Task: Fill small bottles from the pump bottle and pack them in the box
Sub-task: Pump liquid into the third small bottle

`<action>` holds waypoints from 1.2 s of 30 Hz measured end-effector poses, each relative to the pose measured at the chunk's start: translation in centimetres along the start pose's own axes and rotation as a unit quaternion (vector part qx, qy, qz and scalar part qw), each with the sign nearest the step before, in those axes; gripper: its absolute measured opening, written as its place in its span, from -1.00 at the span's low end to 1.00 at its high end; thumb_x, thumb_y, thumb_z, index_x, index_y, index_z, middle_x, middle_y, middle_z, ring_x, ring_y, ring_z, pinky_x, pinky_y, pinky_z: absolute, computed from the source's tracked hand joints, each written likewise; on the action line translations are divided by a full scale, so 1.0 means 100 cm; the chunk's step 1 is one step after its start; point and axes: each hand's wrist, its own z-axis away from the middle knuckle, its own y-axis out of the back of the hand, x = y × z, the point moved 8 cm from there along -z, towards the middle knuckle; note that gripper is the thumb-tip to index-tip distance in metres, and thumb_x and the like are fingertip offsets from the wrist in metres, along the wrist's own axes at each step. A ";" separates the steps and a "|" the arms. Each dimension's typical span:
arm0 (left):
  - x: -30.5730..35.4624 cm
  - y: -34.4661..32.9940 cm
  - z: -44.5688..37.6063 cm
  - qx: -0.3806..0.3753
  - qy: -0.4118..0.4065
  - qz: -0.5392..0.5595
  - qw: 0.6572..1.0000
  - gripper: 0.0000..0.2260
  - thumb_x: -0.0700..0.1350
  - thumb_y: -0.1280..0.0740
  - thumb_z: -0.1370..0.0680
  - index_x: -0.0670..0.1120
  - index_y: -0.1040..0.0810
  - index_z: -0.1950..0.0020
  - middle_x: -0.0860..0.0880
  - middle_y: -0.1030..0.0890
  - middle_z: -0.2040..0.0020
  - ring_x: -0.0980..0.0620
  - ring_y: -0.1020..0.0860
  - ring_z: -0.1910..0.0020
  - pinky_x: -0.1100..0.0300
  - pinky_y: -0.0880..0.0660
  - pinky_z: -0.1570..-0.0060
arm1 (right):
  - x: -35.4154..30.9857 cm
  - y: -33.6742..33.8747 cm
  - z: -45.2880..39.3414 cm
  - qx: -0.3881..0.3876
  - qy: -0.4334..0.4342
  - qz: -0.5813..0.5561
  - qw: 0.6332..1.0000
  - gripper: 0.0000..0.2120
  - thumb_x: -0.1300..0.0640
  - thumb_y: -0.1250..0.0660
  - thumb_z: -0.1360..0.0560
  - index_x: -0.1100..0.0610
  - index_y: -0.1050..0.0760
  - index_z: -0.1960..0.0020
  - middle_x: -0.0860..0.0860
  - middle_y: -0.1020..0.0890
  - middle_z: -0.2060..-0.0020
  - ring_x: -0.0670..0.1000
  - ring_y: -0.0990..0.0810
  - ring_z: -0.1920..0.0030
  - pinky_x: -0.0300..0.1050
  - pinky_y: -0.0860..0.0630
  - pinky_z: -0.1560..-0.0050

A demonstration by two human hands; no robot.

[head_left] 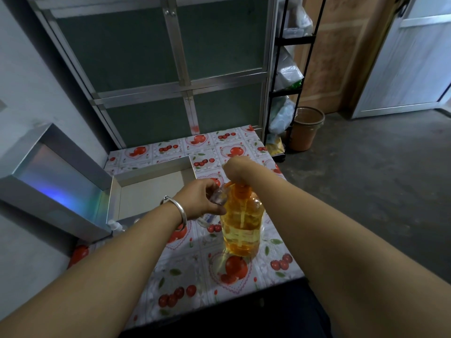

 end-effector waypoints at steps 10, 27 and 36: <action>-0.002 0.000 -0.001 0.003 0.008 -0.007 1.000 -0.65 -0.08 -0.53 -0.31 -0.17 -0.52 0.00 -0.15 -0.59 0.05 -0.07 -0.52 0.12 0.04 -0.50 0.04 | 0.003 -0.003 0.004 -0.012 0.005 0.027 1.000 -0.64 0.24 -0.15 -0.56 0.25 -0.37 -0.34 0.14 -0.51 0.01 0.03 -0.50 0.19 -0.25 -0.40 0.22; -0.006 0.000 0.000 0.000 0.015 -0.016 1.000 -0.63 -0.06 -0.53 -0.31 -0.17 -0.52 -0.01 -0.14 -0.59 0.05 -0.12 -0.55 0.08 0.01 -0.51 0.03 | -0.005 0.000 0.003 -0.007 0.042 0.114 0.993 -0.71 0.25 -0.15 -0.57 0.25 -0.41 -0.27 0.07 -0.42 0.24 -0.02 -0.42 0.28 -0.23 -0.39 0.16; -0.004 0.001 -0.001 0.001 0.013 -0.005 1.000 -0.65 -0.08 -0.53 -0.31 -0.13 -0.52 -0.01 -0.09 -0.60 0.04 -0.07 -0.56 0.05 0.05 -0.52 -0.01 | -0.004 -0.001 0.003 -0.010 0.023 0.067 0.997 -0.63 0.26 -0.17 -0.56 0.24 -0.34 -0.37 0.14 -0.51 0.00 0.03 -0.46 0.12 -0.19 -0.40 0.10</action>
